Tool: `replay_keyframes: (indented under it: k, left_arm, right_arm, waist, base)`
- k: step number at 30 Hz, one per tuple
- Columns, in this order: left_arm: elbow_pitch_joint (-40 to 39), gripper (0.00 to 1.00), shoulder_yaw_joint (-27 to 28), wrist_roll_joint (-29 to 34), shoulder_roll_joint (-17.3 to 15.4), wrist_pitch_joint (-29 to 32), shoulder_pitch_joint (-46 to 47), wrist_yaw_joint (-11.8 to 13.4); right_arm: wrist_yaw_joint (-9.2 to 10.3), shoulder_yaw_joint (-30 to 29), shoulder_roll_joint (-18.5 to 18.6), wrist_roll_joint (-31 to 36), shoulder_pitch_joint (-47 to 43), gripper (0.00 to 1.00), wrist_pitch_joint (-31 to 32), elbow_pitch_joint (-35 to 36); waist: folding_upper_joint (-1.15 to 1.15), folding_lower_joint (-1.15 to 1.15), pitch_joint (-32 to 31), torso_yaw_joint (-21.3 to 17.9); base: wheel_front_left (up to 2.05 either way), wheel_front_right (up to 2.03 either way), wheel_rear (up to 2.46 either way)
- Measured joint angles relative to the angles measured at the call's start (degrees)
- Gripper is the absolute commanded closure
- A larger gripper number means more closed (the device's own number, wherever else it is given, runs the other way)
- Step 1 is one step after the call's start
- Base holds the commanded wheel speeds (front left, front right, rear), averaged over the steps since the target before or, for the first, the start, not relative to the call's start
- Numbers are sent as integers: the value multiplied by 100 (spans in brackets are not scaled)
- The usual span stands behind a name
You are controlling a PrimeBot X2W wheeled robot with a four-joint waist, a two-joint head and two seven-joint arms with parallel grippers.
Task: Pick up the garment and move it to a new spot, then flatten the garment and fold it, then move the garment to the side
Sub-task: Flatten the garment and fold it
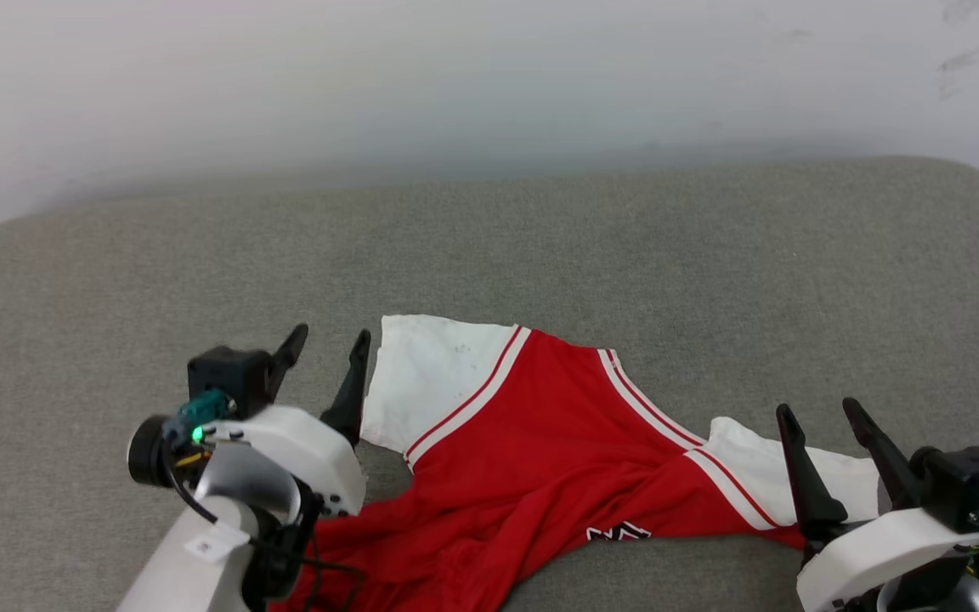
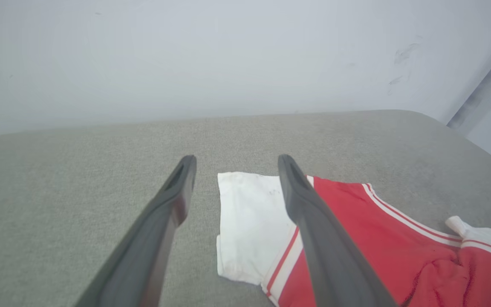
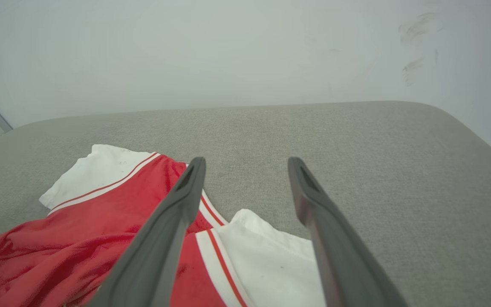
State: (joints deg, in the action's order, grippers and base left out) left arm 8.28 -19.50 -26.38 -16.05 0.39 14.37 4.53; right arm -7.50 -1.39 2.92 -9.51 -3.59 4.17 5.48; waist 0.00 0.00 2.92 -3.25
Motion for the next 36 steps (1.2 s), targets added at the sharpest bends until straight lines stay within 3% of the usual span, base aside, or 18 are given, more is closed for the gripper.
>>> replay_keyframes:
  k: [7,12,24,26,27,29,36]
  left_arm:
    - [916,0,-59,-155,-68,341,1233,-582]
    - [1764,0,-174,-480,-222,1173,1969,-975]
    - [2833,0,-700,-1218,-730,3326,2821,-1192]
    - [2817,51,-842,-1369,-758,3631,2895,-1192]
    - [2791,63,-900,-1432,-790,3715,2916,-1191]
    - [2727,100,-995,-1482,-842,3739,2921,-1188]
    - [2802,100,-1056,-1344,-797,2696,2665,-1165]
  right_arm:
    - [0,10,0,-23,346,0,-41,-8]
    - [0,44,-1,-57,552,0,-157,-118]
    - [0,168,1,-267,776,0,-445,-520]
    - [-1,176,0,-291,806,0,-479,-565]
    - [0,172,0,-291,809,0,-490,-588]
    - [0,162,0,-309,818,0,-498,-630]
    - [0,67,0,-326,837,0,-488,-756]
  waist:
    - [0,1,618,-254]
    - [0,1,1014,-478]
    - [0,1,1581,-887]
    - [0,0,1615,-912]
    - [0,0,1625,-917]
    - [0,0,1635,-916]
    - [0,0,1483,-853]
  base:
    - [0,0,0]
    - [0,0,0]
    - [0,0,0]
    - [0,0,0]
    - [0,0,0]
    - [0,0,0]
    - [0,0,0]
